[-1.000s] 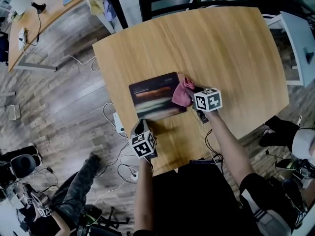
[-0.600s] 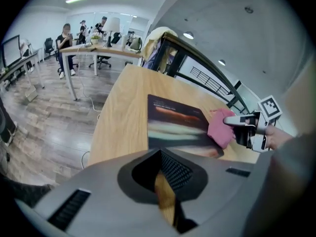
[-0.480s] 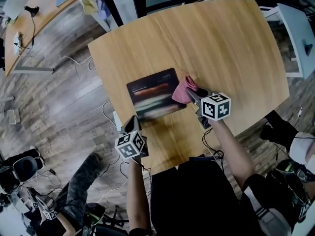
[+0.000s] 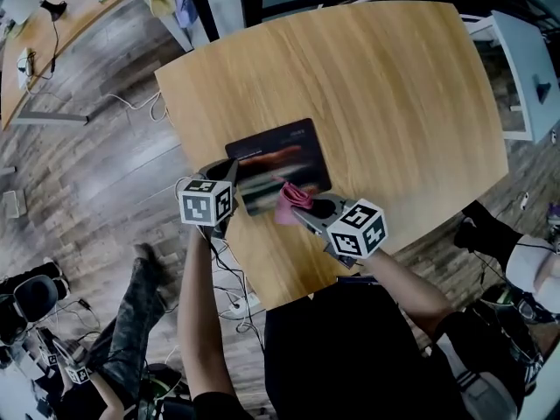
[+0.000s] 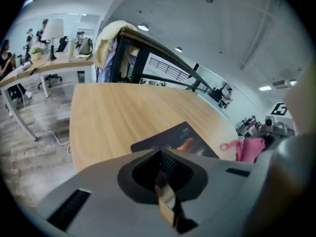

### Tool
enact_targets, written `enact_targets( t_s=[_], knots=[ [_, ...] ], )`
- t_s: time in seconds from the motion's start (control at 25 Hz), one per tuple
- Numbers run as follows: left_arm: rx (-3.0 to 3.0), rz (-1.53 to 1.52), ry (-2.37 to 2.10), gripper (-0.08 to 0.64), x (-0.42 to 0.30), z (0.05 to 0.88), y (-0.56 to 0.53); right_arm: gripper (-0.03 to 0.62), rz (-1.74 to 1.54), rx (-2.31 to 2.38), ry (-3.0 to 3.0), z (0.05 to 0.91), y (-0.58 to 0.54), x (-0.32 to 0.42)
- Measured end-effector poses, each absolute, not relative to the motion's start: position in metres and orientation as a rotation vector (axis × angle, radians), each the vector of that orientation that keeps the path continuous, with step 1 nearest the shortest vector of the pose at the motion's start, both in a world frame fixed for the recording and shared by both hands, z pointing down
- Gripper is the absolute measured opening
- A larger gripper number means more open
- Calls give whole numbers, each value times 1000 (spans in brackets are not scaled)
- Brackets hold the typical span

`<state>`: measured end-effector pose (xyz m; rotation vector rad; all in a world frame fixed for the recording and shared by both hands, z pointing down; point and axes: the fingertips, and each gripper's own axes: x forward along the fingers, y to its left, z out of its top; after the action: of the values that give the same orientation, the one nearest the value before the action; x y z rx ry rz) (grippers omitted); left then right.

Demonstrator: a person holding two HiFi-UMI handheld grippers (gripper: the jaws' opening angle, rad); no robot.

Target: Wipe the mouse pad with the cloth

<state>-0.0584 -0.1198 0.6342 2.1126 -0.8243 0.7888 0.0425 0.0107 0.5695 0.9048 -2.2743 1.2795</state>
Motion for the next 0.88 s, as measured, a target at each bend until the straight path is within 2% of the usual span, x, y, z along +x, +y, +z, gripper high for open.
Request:
enact_targets(
  t_s=[0.16, 0.36, 0.88],
  knots=[
    [2083, 848, -740, 23, -50, 654, -129, 63, 1311, 626, -2261, 586, 35, -21],
    [2058, 946, -706, 23, -53, 673, -125, 63, 1184, 356, -2155, 627, 51, -69],
    [2051, 910, -698, 23, -52, 675, -123, 63, 1024, 375, -2111, 669, 17, -78]
  ],
)
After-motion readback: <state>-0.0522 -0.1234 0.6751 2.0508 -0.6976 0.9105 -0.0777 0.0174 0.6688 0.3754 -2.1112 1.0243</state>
